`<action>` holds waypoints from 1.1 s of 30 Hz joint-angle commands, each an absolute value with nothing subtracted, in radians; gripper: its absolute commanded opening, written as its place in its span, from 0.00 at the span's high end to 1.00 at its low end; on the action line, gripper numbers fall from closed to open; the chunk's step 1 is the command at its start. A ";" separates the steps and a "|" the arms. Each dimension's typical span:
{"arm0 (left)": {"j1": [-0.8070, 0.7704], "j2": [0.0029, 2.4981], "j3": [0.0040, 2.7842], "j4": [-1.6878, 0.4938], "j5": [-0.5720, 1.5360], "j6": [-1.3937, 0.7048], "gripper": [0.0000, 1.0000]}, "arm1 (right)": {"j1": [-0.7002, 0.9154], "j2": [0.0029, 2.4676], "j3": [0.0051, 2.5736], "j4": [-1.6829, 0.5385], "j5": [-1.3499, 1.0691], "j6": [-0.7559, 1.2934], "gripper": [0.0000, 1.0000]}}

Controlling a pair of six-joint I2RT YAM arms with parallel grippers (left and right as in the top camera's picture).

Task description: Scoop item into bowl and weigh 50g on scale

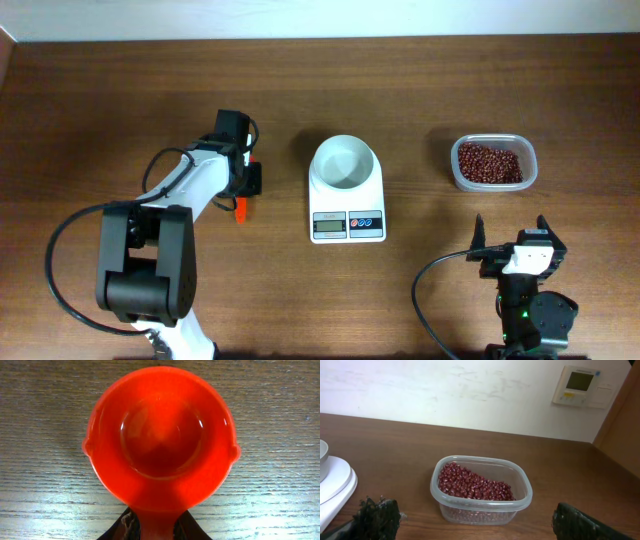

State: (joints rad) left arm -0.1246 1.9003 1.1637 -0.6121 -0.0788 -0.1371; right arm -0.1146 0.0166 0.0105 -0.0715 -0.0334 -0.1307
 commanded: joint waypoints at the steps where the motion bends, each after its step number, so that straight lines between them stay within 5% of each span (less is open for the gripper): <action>1: -0.119 1.915 1.158 -0.609 -0.077 -0.146 0.84 | -0.119 0.013 0.006 -0.076 -0.030 -0.123 0.01; 8: -0.116 1.817 1.176 -0.622 -0.052 -0.229 1.00 | -0.119 0.013 0.006 -0.076 -0.030 -0.123 0.01; 15: -0.029 1.478 1.179 -0.622 0.294 -0.742 1.00 | -0.119 0.013 0.006 -0.076 -0.030 -0.123 0.01; 23: -0.031 1.390 1.179 -0.640 0.514 -0.994 1.00 | -0.119 0.013 0.006 -0.078 0.049 -0.185 0.01; 29: -0.031 1.390 1.179 -0.678 0.521 -1.005 1.00 | -0.119 0.013 0.006 -0.010 0.067 -0.208 0.01; 33: -0.031 1.390 1.179 -0.686 0.531 -1.005 1.00 | -0.118 0.013 0.006 0.139 -0.242 -0.194 0.01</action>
